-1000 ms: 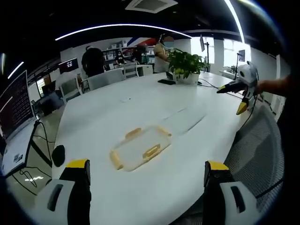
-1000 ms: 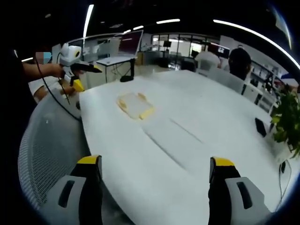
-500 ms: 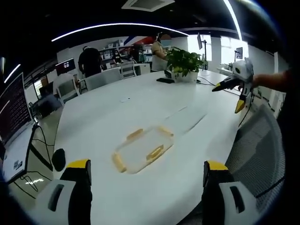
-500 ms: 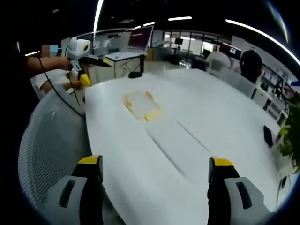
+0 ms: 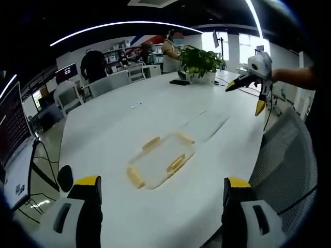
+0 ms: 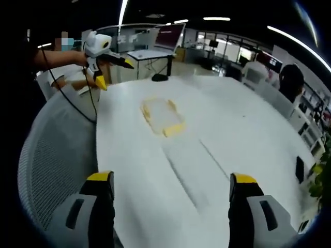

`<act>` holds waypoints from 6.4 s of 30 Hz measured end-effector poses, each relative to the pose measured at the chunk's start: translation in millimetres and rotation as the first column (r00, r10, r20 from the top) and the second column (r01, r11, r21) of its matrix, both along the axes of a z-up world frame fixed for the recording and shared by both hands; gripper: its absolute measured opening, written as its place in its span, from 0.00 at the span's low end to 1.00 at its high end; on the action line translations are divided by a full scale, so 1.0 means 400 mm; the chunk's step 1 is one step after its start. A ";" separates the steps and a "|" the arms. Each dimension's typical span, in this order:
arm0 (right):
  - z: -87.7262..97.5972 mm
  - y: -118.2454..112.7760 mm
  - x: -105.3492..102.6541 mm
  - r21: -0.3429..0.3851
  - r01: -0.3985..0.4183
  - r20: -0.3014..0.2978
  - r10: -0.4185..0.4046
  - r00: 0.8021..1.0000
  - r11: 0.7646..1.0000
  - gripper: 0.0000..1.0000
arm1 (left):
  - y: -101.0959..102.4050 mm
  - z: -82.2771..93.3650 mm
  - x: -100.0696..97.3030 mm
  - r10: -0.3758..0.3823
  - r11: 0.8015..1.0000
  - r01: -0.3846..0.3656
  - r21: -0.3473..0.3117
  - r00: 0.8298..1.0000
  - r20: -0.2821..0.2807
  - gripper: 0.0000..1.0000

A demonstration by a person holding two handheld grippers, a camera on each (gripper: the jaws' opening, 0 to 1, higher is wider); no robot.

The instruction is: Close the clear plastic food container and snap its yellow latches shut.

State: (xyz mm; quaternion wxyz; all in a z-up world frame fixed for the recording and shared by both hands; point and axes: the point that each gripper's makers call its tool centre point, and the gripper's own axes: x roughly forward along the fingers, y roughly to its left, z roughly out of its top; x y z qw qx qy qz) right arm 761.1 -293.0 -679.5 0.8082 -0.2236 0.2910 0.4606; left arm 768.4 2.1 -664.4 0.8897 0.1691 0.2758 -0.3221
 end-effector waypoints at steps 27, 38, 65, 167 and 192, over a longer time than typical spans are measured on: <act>-0.007 0.118 0.077 -0.094 -0.181 -0.014 0.181 0.983 0.979 0.83 | 0.013 -0.034 0.070 -0.107 0.991 0.109 0.080 0.994 -0.033 0.91; -0.016 0.161 0.111 -0.133 -0.237 -0.021 0.236 0.971 0.962 0.78 | 0.024 -0.067 0.092 -0.168 0.976 0.176 0.125 0.983 -0.070 0.89; -0.053 0.252 0.184 -0.153 -0.274 -0.084 0.264 0.961 0.949 0.63 | 0.032 -0.139 0.170 -0.332 0.911 0.359 0.205 0.931 -0.153 0.69; -0.284 0.351 0.238 -0.355 -0.455 -0.280 0.372 0.885 0.816 0.35 | -0.006 -0.300 0.243 -0.648 0.645 0.737 0.205 0.669 -0.364 0.32; -0.224 0.357 0.218 -0.352 -0.461 -0.248 0.394 0.885 0.815 0.35 | 0.018 -0.249 0.228 -0.625 0.649 0.724 0.232 0.682 -0.379 0.32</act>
